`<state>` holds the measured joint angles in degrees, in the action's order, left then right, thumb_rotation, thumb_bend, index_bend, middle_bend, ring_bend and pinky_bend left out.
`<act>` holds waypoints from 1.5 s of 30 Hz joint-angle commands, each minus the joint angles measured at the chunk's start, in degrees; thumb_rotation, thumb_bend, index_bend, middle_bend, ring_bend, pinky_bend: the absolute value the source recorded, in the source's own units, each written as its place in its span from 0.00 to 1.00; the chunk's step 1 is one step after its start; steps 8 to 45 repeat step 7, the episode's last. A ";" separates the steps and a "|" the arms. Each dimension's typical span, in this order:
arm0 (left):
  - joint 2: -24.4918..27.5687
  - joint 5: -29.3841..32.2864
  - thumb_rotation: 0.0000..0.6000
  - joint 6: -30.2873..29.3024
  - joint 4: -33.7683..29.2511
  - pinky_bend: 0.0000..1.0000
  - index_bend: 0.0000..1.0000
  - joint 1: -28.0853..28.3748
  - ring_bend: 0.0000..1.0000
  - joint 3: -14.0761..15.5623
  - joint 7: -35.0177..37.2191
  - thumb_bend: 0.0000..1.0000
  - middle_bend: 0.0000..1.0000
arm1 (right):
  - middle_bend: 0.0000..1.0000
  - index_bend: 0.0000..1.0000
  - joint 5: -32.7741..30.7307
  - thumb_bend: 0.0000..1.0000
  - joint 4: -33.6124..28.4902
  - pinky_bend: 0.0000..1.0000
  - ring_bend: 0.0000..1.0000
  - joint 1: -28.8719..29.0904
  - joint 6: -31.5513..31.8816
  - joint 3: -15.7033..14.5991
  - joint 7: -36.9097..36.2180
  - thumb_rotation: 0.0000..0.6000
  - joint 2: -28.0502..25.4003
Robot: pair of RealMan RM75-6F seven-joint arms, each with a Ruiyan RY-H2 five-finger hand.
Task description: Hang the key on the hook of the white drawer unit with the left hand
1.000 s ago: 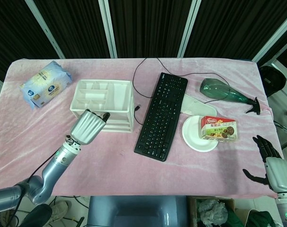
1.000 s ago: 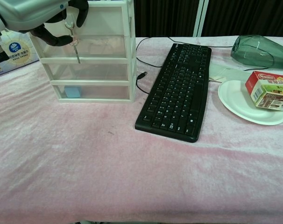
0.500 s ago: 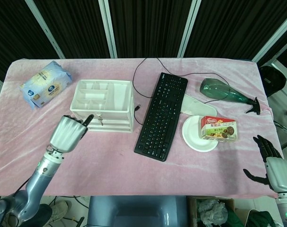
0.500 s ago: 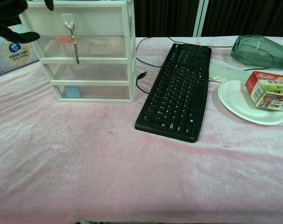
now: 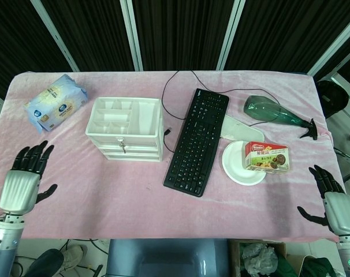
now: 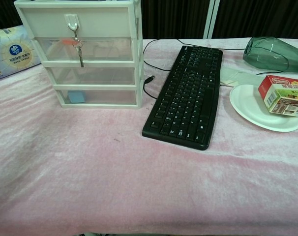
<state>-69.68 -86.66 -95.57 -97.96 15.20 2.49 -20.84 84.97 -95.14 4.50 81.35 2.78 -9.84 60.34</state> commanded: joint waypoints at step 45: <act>0.22 1.72 1.00 -3.82 6.05 0.06 0.00 -6.04 0.02 0.93 10.01 0.01 0.00 | 0.00 0.00 0.14 0.16 0.32 0.14 0.00 0.08 -0.06 -0.01 0.25 1.00 0.01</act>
